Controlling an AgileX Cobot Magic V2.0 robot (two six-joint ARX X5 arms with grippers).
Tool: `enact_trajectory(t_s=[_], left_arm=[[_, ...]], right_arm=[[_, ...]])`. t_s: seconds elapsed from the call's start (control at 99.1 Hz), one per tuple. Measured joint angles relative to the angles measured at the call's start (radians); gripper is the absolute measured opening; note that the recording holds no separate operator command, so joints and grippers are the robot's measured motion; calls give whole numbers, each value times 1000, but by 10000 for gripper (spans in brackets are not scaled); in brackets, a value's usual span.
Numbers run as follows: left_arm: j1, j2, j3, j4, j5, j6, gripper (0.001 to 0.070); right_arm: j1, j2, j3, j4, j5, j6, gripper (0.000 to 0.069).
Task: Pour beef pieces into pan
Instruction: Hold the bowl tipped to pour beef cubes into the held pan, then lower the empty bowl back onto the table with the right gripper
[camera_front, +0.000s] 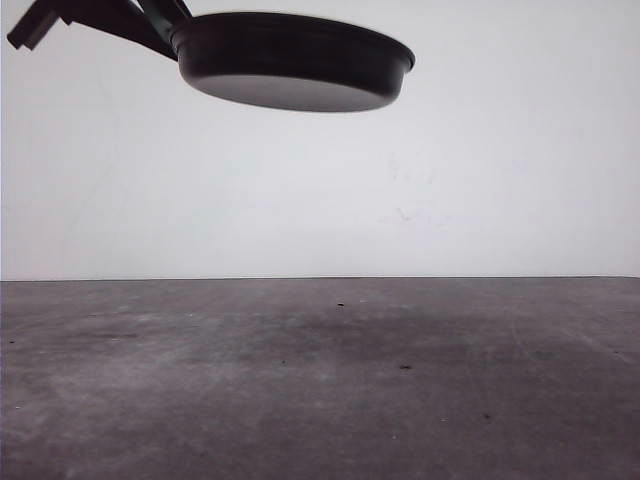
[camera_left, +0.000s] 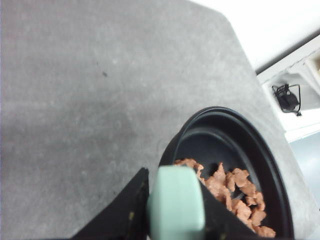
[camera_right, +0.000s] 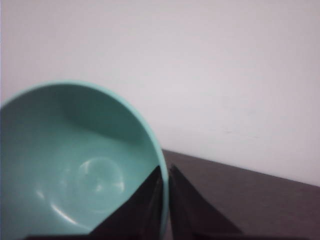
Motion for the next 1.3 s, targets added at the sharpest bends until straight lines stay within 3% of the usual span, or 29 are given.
enact_trajectory(t_s=[0.131,0.242,0.363,0.555,0.716,0.989,1.301], left_arm=[[-1,8,0,2,9,-3,55],[-3,8,0,15,9,-11,55],[-7,10,0,19,19,-23,55],[-7,10,0,19,28,-26,55],[-8,11,0,-5,70,-25,55],[5,11,0,-10,72,-17,55],[16,12,8,24,72,-18,55]], right_arm=[[31,31,0,61,16,-58,11],[102,68,0,146,74,-187,11],[196,157,0,269,186,-436,11],[231,300,0,472,206,-933,11],[231,336,0,646,203,-1175,11],[244,313,0,821,186,-1404,11],[272,276,0,865,179,-1440,11]])
